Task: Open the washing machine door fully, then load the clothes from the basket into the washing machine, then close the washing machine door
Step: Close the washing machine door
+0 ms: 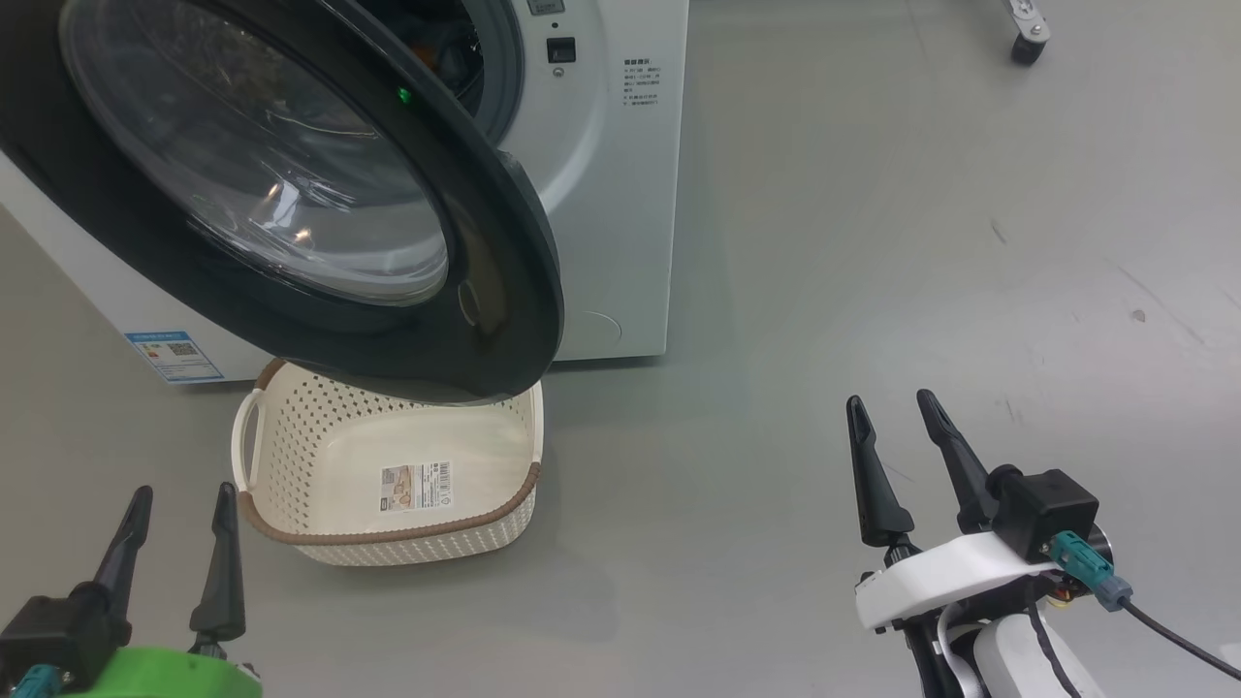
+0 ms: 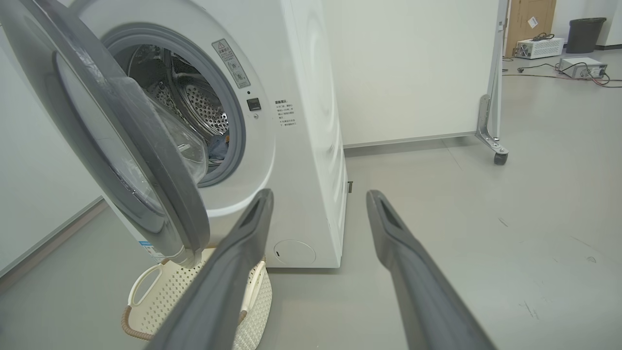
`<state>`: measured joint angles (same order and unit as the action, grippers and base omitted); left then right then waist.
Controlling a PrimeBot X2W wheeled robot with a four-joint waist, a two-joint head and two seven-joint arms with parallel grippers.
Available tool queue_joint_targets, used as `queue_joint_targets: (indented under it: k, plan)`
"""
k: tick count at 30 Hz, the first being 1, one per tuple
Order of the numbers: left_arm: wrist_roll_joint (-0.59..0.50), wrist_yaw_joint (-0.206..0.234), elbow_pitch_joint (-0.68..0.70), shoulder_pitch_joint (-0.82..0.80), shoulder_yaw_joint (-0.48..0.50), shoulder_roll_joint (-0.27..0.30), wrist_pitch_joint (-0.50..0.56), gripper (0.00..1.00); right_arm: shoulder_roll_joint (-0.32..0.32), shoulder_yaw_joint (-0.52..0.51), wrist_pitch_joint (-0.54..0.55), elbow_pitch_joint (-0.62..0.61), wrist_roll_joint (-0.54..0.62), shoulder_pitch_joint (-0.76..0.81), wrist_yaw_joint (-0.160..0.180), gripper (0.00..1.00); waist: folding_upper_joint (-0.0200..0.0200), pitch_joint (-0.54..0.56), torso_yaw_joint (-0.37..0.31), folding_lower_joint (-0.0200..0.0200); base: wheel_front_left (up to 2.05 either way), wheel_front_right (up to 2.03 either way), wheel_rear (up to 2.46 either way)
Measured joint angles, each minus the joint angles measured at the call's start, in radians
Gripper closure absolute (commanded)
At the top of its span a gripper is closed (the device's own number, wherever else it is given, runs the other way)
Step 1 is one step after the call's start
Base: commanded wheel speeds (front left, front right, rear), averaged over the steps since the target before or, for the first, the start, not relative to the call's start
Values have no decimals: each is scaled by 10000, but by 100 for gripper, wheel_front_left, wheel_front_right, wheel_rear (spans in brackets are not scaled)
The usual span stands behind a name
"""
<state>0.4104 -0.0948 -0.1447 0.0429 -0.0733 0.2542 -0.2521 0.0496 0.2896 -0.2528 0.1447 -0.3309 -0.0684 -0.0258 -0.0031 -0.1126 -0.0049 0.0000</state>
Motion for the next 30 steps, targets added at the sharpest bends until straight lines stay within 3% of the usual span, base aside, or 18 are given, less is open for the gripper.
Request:
queue_joint_targets:
  k: [13, 30]
  plan:
    - [-136, 31, 146, -12, 305, -556, 0, 0, -4, -69, 0, -2, 105, 277, 0, 0, 0, 271, 35, 0, 0, 0, 0]
    - [-508, -19, 153, 4, 416, -815, 0, 0, -8, -188, 0, 98, 163, 607, -48, 0, 0, 654, 188, 0, 0, 0, 0]
